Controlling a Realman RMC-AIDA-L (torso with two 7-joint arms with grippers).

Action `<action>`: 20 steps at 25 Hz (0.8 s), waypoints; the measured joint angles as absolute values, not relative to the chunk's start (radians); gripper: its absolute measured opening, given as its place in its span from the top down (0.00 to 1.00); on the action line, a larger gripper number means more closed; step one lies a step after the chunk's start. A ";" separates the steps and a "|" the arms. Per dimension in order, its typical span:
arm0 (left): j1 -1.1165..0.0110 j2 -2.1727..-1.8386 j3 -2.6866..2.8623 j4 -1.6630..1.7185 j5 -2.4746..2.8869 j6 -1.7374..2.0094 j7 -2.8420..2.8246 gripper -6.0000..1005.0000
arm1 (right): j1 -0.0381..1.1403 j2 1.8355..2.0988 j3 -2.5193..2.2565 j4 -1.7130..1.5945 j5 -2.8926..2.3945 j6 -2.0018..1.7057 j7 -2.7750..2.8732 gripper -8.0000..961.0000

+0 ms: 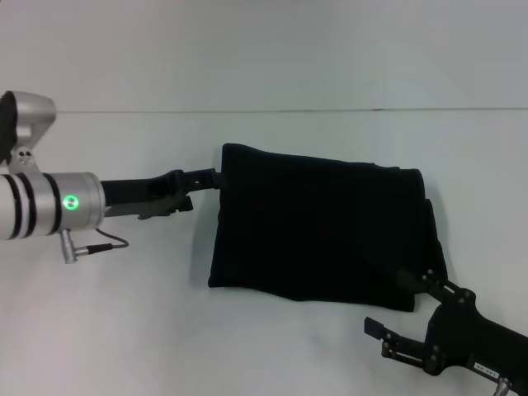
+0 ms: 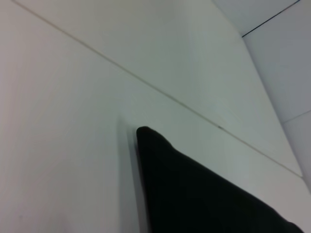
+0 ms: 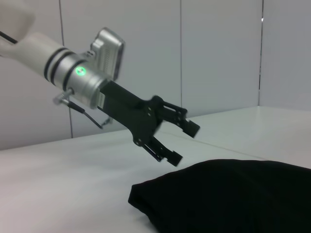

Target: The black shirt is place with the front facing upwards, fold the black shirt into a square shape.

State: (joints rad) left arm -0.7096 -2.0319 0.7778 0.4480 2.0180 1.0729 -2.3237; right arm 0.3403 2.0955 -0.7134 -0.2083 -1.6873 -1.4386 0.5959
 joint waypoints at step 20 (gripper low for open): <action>-0.727 -2.112 0.785 0.454 2.020 0.986 -2.284 0.06 | 0.337 2.094 -0.707 -0.204 -1.687 -1.448 0.622 0.03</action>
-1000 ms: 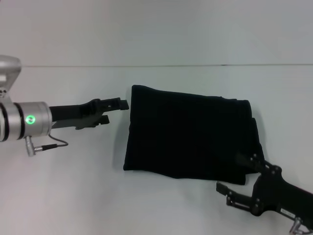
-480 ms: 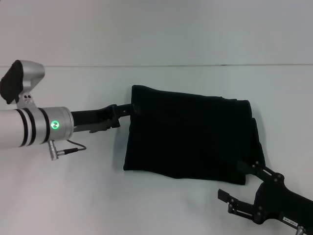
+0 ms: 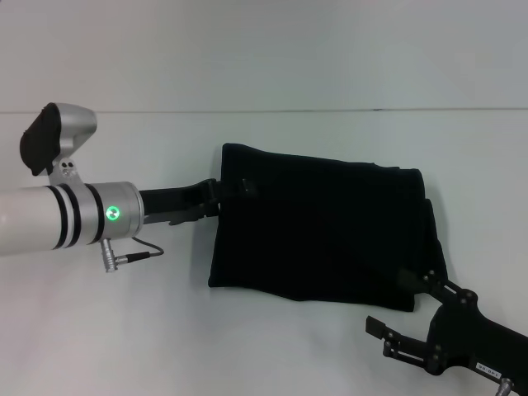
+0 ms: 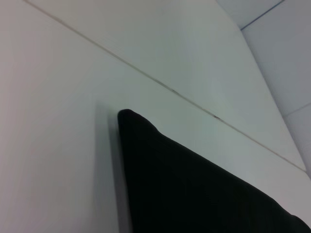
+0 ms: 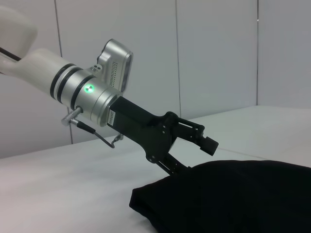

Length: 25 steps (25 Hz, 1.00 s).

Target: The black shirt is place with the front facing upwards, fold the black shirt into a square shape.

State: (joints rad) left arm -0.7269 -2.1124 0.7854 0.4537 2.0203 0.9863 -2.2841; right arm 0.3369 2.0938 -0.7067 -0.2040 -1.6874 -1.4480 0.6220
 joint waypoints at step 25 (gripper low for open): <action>-0.725 -2.125 0.838 0.457 2.020 0.967 -2.275 0.19 | 0.333 2.094 -0.705 -0.202 -1.687 -1.451 0.635 0.03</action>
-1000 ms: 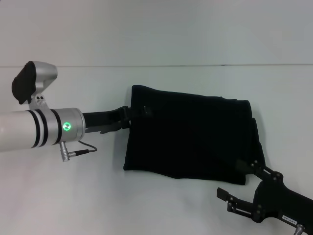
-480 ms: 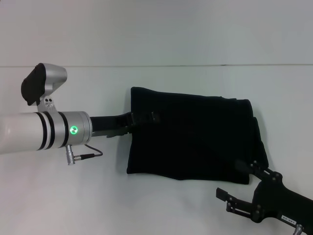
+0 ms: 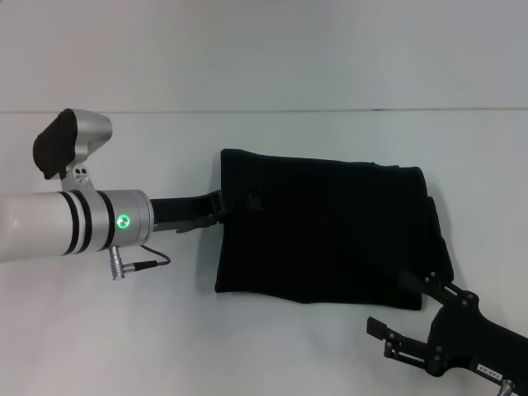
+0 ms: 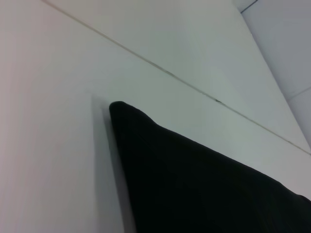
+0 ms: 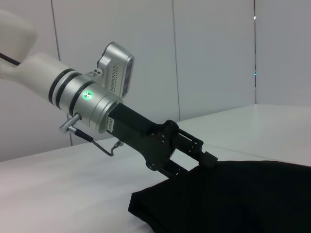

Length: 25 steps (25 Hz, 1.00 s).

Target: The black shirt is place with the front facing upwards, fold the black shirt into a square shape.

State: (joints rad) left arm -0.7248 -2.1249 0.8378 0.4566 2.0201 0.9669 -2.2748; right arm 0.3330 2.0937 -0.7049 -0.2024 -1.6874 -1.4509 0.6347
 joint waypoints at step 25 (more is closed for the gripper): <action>-0.690 -2.134 0.826 0.460 2.011 0.978 -2.242 0.96 | 0.342 2.094 -0.674 -0.205 -1.678 -1.457 0.635 0.03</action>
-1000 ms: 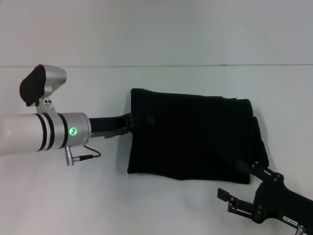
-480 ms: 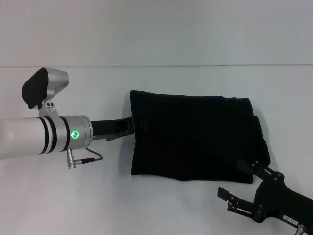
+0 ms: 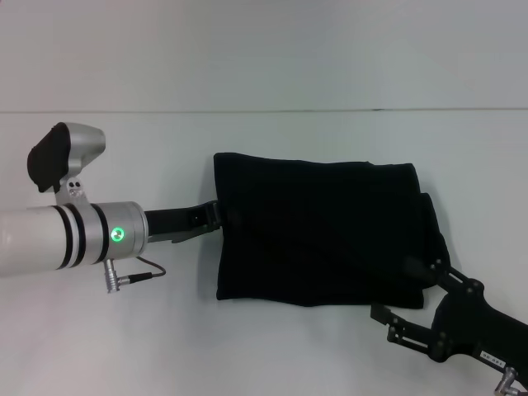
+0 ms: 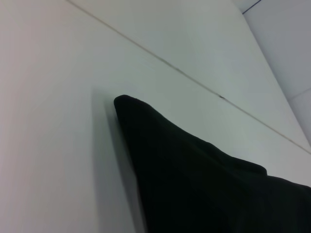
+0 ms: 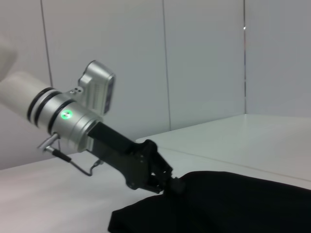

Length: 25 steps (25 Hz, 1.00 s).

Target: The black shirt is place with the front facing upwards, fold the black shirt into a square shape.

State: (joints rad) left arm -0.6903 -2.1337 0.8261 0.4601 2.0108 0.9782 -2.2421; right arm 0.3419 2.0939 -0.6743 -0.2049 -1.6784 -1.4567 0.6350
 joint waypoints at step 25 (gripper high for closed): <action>-0.554 -2.141 0.733 0.528 1.892 1.090 -2.128 0.89 | 0.366 2.098 -0.606 -0.201 -1.677 -1.436 0.626 0.03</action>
